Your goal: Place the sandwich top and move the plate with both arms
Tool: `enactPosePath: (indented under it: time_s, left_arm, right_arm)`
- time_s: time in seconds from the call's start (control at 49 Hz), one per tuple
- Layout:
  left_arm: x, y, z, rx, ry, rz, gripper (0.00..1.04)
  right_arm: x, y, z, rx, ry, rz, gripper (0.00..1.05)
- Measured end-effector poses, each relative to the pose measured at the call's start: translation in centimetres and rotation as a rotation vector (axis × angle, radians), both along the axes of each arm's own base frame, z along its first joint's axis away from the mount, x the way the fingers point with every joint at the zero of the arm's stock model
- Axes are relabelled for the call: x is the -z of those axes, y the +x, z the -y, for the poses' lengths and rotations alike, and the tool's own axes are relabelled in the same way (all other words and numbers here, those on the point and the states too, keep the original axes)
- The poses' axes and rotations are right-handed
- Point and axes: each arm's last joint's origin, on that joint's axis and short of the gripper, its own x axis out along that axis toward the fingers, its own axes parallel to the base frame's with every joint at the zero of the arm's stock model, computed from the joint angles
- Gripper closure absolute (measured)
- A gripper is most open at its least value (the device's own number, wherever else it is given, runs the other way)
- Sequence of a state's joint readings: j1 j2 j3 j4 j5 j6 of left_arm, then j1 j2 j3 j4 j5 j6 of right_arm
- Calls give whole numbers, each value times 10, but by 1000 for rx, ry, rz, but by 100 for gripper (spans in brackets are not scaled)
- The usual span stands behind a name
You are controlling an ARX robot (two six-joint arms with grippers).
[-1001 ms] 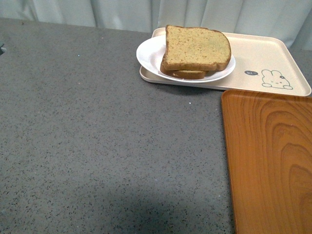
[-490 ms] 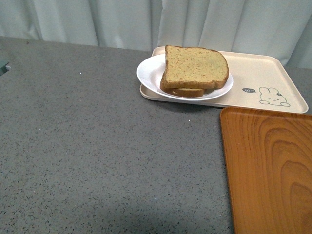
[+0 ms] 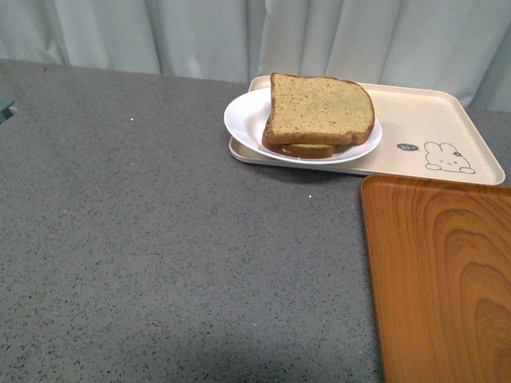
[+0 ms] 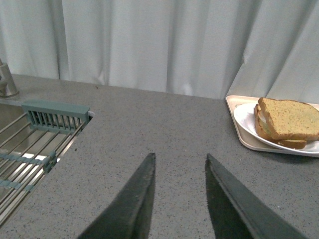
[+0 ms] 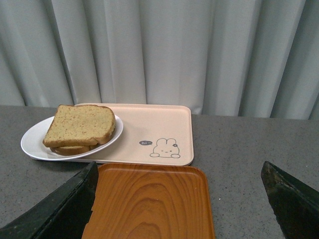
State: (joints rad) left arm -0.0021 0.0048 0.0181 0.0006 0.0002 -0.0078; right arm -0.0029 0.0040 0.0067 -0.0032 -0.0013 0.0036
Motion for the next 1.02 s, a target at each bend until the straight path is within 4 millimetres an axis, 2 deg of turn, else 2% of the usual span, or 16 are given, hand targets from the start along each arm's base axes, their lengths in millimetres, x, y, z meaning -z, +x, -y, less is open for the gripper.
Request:
enactPosePath:
  time_s: [0.245,0.347,0.409,1.021]
  left_arm:
    - [0,0,0,0,0,0,21]
    - [0,0,0,0,0,0,5]
    - [0,0,0,0,0,0,7]
    - [0,0,0,0,1,1,6]
  right_arm:
    - [0,0,0,0,0,0,9]
    - [0,0,0,0,0,0,9]
    - [0,0,0,0,0,0,9]
    - [0,0,0,0,0,0,9]
